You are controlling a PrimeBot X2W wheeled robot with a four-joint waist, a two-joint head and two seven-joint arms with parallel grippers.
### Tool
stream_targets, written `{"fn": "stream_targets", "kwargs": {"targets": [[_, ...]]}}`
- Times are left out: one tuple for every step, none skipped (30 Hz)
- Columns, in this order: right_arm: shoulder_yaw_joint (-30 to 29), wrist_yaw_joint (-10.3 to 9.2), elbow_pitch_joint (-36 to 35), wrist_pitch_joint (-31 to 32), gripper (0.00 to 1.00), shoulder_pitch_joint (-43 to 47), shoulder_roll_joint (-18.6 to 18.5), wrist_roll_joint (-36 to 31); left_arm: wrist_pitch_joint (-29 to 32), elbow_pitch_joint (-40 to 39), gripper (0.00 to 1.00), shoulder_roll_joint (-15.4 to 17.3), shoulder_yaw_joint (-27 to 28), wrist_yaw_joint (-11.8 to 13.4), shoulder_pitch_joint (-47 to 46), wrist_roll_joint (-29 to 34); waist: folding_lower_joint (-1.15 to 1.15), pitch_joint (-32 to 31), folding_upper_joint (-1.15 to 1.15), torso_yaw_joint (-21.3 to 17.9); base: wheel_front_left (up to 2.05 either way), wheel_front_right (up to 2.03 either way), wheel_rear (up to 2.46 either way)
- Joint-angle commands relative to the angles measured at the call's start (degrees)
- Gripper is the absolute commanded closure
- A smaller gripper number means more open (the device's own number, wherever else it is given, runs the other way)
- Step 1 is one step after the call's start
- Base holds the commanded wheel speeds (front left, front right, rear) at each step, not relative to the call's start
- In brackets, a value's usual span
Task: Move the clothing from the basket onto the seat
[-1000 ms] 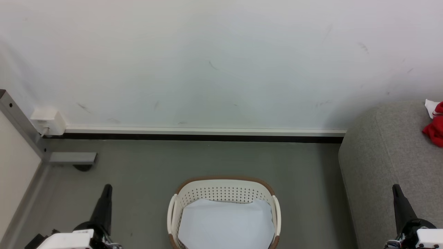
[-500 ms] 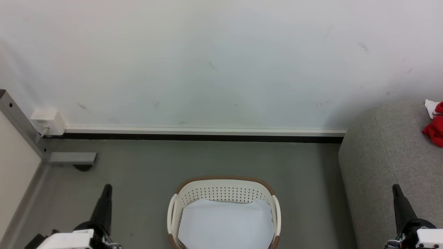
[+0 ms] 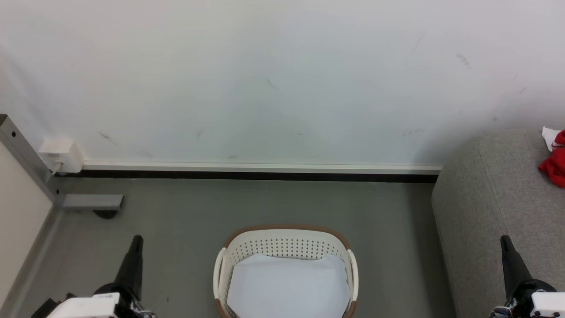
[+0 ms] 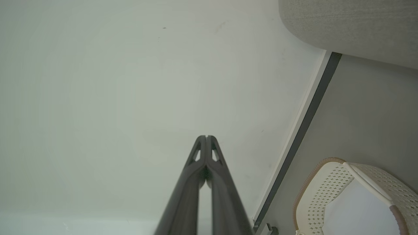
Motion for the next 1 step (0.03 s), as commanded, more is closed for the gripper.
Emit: {"fn": "stream_targets", "kwargs": {"targets": [[-0.22, -0.12, -0.30, 0.15, 1.00, -0.78, -0.43, 0.13, 0.22, -0.20, 1.00, 0.14, 0.10, -0.30, -0.43, -0.83, 0.00, 0.00, 0.00, 0.00, 0.00, 0.00, 0.00]]}}
